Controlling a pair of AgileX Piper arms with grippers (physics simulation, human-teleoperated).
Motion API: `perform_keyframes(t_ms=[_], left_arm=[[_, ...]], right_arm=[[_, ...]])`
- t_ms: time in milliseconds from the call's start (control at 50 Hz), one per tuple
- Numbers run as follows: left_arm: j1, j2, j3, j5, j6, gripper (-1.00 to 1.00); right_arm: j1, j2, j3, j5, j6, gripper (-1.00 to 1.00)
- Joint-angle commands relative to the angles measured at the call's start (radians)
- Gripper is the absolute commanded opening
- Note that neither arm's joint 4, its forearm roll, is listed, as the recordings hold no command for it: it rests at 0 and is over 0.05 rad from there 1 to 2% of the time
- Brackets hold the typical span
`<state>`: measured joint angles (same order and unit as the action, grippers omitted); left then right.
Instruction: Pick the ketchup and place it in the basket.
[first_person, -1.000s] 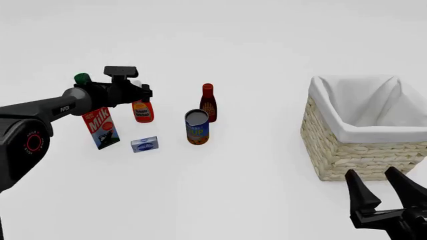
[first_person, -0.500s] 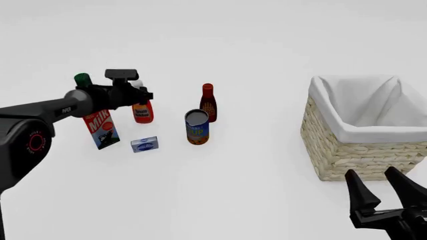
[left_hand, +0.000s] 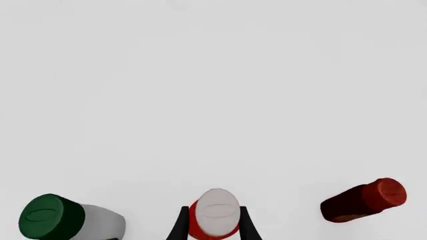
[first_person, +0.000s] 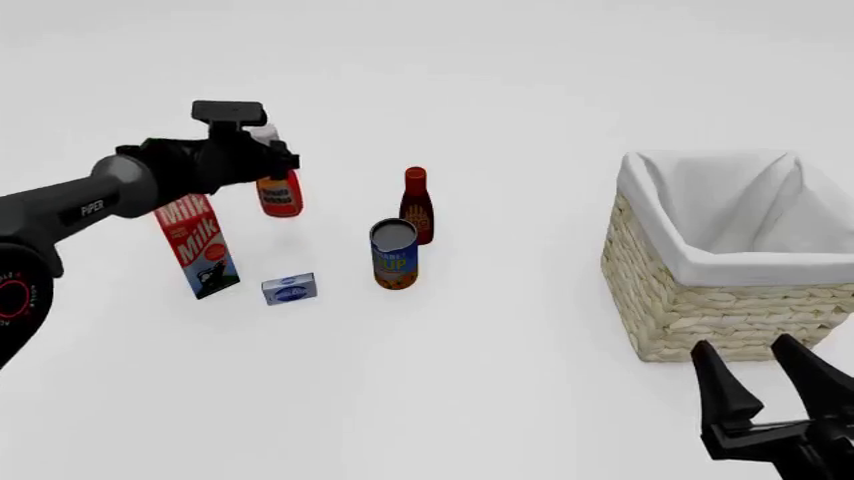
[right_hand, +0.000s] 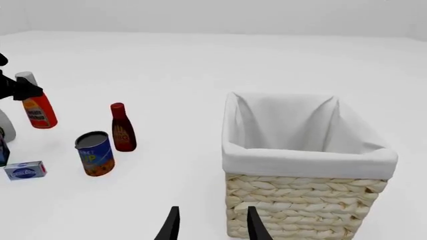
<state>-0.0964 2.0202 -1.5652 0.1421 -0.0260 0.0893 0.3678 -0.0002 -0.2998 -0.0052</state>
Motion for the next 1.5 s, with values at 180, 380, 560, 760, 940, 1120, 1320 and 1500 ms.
perform_keyframes(t_ms=[180, 380, 560, 760, 940, 1120, 1320, 1500], left_arm=[[-0.015, -0.131, 0.006, 0.048, 0.024, -1.00], [-0.028, -0.216, 0.032, 0.083, 0.022, -1.00], [-0.044, -0.314, 0.080, 0.112, 0.020, -1.00], [-0.065, -0.423, 0.120, 0.161, 0.013, -1.00], [-0.087, -0.499, 0.140, 0.208, 0.017, -1.00], [-0.121, -0.587, 0.160, 0.275, 0.018, -1.00], [-0.143, -0.676, 0.193, 0.330, 0.005, -1.00], [-0.160, -0.747, 0.215, 0.393, 0.022, -1.00]], right_arm=[[0.004, -0.012, 0.000, 0.008, -0.014, 1.00], [0.003, -0.027, 0.000, 0.021, -0.027, 1.00], [0.016, -0.066, 0.000, 0.050, -0.052, 1.00], [0.039, -0.101, -0.045, 0.099, -0.070, 1.00], [0.058, -0.090, -0.134, 0.159, -0.121, 1.00], [0.112, -0.051, -0.238, 0.200, -0.077, 1.00], [0.193, -0.003, -0.347, 0.240, -0.096, 1.00], [0.256, 0.020, -0.403, 0.267, -0.098, 1.00]])
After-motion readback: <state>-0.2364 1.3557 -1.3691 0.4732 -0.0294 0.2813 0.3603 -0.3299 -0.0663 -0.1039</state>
